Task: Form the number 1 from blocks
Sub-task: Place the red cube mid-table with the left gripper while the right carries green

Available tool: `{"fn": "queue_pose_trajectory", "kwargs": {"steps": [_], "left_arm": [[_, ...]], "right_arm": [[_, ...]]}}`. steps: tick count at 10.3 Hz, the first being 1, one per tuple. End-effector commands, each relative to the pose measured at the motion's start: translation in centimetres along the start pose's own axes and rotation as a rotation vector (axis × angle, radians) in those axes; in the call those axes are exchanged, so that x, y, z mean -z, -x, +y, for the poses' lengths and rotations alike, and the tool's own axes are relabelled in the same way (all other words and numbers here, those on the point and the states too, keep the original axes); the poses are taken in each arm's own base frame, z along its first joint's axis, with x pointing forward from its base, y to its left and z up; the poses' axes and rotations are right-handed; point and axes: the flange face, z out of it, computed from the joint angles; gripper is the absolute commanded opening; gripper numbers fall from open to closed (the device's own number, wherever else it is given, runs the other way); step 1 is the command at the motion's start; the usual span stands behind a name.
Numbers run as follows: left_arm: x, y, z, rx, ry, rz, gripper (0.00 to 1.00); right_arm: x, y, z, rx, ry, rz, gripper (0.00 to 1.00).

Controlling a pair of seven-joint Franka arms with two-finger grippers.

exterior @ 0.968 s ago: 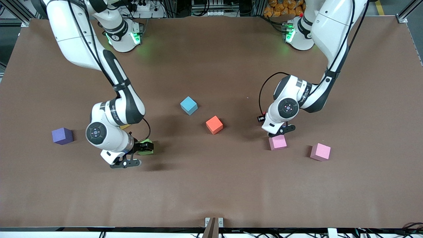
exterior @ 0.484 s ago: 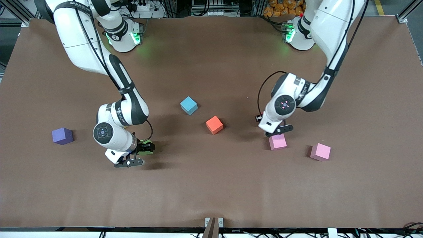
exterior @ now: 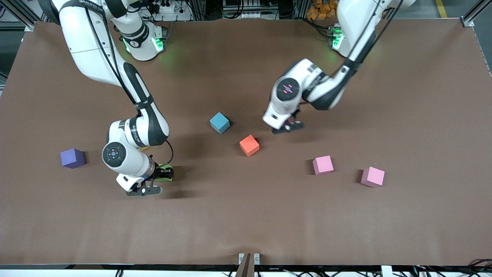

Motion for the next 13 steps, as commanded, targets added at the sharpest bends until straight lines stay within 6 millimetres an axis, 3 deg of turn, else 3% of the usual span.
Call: {"fn": "queue_pose_trajectory", "kwargs": {"steps": [1,2,4,6,8,10,13], "left_arm": [[-0.5,6.3,3.9,-0.035,-0.027,0.016,0.0],[-0.9,8.7,6.0,-0.056,-0.02,0.013,0.0],[-2.0,12.6,9.9,-0.069,-0.01,0.005,0.0],[-3.1,17.1,12.5,-0.112,-0.015,0.001,0.0],[-4.6,20.7,15.4,-0.127,-0.007,-0.018,0.0],[-5.9,22.1,18.6,-0.076,0.02,-0.041,0.0],[-7.2,21.3,20.2,0.004,0.034,-0.063,0.0]], "right_arm": [[3.9,2.1,1.6,-0.033,-0.018,0.011,0.63],[4.5,3.0,2.1,-0.043,-0.019,-0.018,0.63],[7.8,4.5,2.2,-0.039,-0.027,-0.119,0.63],[10.5,5.8,2.1,-0.036,-0.034,-0.166,0.62],[11.1,6.9,2.7,-0.05,-0.039,-0.171,0.62],[11.1,6.9,3.4,-0.067,-0.04,-0.175,0.62],[13.2,7.8,3.3,-0.065,-0.044,-0.197,0.62]]}}
